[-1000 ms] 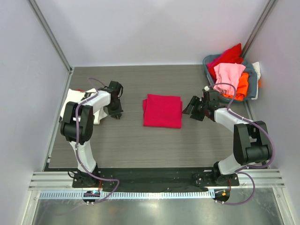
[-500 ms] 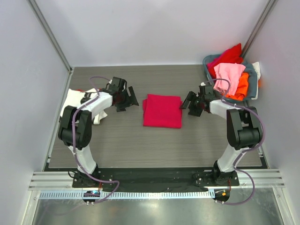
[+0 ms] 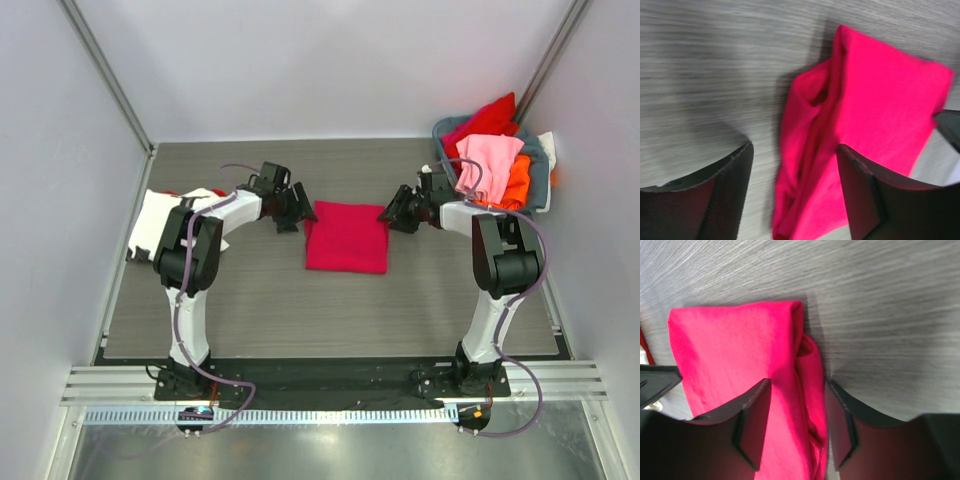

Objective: Fold and stack the t-shirts
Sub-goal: Fold the tshirt, then neatly place the folded tshirt to the corner

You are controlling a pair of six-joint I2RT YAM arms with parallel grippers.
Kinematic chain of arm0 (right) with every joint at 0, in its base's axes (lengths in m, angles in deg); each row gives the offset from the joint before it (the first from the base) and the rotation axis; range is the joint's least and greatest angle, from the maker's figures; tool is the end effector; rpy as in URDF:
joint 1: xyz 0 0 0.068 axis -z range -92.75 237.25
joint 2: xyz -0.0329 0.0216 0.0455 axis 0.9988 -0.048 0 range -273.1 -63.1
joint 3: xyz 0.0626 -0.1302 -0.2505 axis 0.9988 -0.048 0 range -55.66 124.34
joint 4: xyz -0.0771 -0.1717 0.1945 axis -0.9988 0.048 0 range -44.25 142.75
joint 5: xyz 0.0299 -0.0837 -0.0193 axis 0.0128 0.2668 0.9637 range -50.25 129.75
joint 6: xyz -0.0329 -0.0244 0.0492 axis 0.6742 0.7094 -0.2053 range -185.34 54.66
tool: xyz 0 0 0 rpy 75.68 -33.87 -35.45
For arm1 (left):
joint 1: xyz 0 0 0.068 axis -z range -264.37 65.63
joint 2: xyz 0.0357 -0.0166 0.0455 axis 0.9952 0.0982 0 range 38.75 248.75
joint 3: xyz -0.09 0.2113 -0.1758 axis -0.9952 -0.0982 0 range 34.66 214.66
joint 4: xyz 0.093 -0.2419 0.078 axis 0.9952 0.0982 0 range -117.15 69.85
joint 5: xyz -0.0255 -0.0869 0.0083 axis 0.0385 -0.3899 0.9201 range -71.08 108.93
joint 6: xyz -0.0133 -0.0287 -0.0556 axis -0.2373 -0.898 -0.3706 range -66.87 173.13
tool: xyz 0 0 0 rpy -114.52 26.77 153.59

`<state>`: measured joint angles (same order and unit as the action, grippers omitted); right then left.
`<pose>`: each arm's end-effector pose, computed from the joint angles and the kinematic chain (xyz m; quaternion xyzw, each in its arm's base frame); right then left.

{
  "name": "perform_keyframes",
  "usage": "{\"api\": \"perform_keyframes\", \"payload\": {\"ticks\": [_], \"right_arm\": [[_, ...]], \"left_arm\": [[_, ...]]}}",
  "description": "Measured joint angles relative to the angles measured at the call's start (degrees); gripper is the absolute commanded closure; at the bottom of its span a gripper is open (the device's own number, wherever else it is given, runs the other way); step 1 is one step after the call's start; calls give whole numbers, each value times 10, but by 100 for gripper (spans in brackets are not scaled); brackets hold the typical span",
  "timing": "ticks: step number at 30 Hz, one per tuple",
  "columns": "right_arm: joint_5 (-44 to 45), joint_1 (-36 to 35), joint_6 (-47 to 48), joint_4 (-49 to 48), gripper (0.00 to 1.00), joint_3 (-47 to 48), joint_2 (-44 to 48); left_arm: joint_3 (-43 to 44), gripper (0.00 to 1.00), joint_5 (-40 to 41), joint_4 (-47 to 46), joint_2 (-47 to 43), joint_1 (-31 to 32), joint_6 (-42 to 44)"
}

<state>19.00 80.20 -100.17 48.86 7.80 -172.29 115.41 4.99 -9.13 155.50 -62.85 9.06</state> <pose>0.4071 0.0680 0.1476 0.1596 0.9091 0.2811 0.2627 0.4233 -0.1797 0.1643 -0.1479 0.9332 -0.2630 0.1952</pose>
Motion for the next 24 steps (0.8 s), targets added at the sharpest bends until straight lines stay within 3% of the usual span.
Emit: {"api": "perform_keyframes", "payload": {"ticks": [6,9,10,12,13,14,16,17,24], "right_arm": [[-6,-1,-2,-4,60,13,-18],[-6,-1,-2,-5,67,16,-23],[-6,-1,-3,-5,69,17,-25],[-4,-3,-3,-5,76,19,-26],[-3,-4,-5,-5,80,19,-27],[-3,-5,-7,-5,88,19,-28],[-2,-10,-12,-6,93,19,-30],[0,-12,-14,-7,99,19,-30],[15,-48,-24,-12,99,18,-18]], "left_arm": [[39,43,-17,-19,40,5,-15],[44,57,-16,-21,47,5,-22],[47,68,-16,-22,51,5,-24],[51,74,-16,-25,60,5,-28],[55,85,-20,-27,66,5,-32],[58,89,-22,-32,70,5,-36],[58,98,-22,-46,75,5,-38],[55,100,-22,-53,75,6,-38],[12,100,9,-48,22,-1,-23]]}}
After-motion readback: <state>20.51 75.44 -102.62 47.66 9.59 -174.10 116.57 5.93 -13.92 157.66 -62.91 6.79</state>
